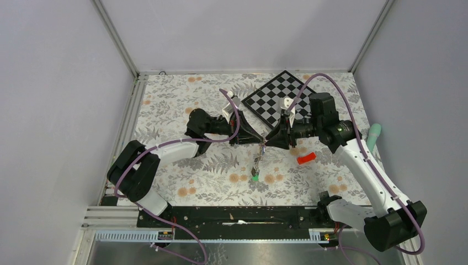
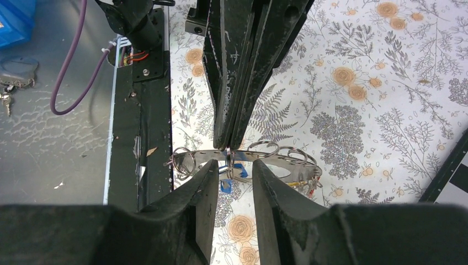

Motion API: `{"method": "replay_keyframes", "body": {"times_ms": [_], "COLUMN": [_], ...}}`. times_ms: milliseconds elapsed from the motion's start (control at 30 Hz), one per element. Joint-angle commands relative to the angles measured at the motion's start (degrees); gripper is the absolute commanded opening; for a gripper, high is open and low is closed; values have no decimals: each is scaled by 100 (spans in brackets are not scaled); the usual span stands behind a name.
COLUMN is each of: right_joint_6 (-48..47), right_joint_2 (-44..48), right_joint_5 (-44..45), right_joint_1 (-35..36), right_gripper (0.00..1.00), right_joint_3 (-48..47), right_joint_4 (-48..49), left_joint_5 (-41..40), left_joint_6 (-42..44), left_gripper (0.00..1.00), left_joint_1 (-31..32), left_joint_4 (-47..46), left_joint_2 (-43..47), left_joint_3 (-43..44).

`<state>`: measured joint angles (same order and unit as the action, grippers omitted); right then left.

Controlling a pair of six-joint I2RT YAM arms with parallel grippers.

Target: Put the keys on the keyring

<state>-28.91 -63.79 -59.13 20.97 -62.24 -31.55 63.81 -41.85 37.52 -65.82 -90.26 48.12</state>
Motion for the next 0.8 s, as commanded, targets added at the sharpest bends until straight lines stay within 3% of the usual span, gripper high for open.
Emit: {"method": "replay_keyframes", "body": {"times_ms": [0, 267, 600, 700, 767], "right_joint_6": [-11, 106, 411, 461, 473], "right_joint_2": [-20, -60, -172, -186, -191], "right_joint_5": [-151, -281, -482, -531, -546], "right_joint_1": [-37, -32, -31, -32, -32], "right_gripper": [36, 35, 27, 21, 11], "right_joint_3": [-282, 36, 175, 160, 168], "right_joint_4": [-30, 197, 518, 564, 568], "left_joint_5": [-181, -201, -212, -211, -211], "left_joint_6": [89, 59, -3, 10, 14], "left_gripper": [0, 0, 0, 0, 0], "left_joint_1": [19, 19, 19, 19, 19], "left_joint_4": [-248, -246, -308, -300, -300], "left_joint_2": [234, 219, 164, 165, 162], "left_joint_3": [13, 40, 57, 57, 62]}}
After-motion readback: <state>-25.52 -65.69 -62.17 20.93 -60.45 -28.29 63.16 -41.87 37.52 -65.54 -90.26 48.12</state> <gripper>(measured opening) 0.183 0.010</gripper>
